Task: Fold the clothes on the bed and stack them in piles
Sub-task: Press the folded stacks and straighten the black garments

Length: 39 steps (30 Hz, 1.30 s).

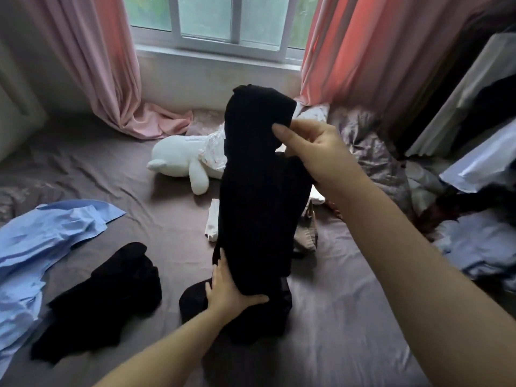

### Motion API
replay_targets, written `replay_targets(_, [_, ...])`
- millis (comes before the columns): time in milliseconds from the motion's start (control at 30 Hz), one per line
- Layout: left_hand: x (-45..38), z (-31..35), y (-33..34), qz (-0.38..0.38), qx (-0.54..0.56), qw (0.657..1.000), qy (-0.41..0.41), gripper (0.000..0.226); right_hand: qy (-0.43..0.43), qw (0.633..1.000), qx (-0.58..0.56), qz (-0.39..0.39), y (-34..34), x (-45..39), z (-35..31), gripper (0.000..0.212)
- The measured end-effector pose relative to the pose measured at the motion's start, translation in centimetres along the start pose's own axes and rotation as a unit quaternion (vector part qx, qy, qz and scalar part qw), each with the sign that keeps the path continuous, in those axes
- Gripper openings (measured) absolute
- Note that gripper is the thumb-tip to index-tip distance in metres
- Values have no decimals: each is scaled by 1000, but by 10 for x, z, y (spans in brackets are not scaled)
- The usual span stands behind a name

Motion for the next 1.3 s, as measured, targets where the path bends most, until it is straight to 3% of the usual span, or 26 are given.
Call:
replay_targets(67, [-4, 0, 6, 51, 74, 995, -50, 123, 5, 999, -15, 35, 11, 1, -11, 9])
replay_targets(133, [-13, -6, 1, 63, 107, 991, -52, 61, 11, 996, -33, 88, 14, -1, -15, 11])
replay_targets(167, [-17, -9, -8, 49, 112, 991, -48, 42, 18, 992, -37, 120, 12, -1, -17, 11])
replay_targets(267, [-24, -15, -50, 52, 168, 984, -2, 12, 55, 967, -37, 245, -18, 0, -4, 17])
replay_targets(367, [-29, -6, -120, 87, 155, 983, 56, 26, 107, 930, 23, 351, -80, 9, 37, 27])
replay_targets(433, [-32, 10, -154, 59, 78, 987, 127, 16, 176, 903, 38, 390, -125, 17, 88, 58])
replay_targets(467, [-33, 19, -164, 43, 31, 986, 157, 6, 217, 889, 39, 401, -149, 21, 121, 64])
replay_targets(567, [-33, 39, -160, -7, -65, 978, 198, 16, 316, 852, 57, 414, -177, 38, 194, 46])
replay_targets(733, [-53, 13, -77, -90, -178, 960, 198, 18, 385, 817, 11, 430, -182, 58, 310, 46])
replay_targets(900, [-94, -63, 56, -172, -226, 949, 137, 25, 497, 781, -37, 377, -186, 68, 454, 18])
replay_targets(1000, [-102, -106, 129, -199, -274, 938, 75, 43, 563, 738, -46, 370, -180, 101, 530, 51])
replay_targets(1167, [-95, -144, 201, -248, -286, 924, 55, 45, 642, 672, -134, 345, -106, 178, 620, 43])
replay_targets(1300, [-115, -139, 229, -222, -245, 941, 74, 40, 663, 640, -214, 323, -35, 208, 641, 42])
Point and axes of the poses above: each hand's wrist, its own x-axis away from the middle knuckle, its own y-axis out of the palm, z = x × y, the point moved 5 cm from there along -x, towards the middle knuckle, and after that the axes turned 10 degrees about y, right-handed, at the moved point
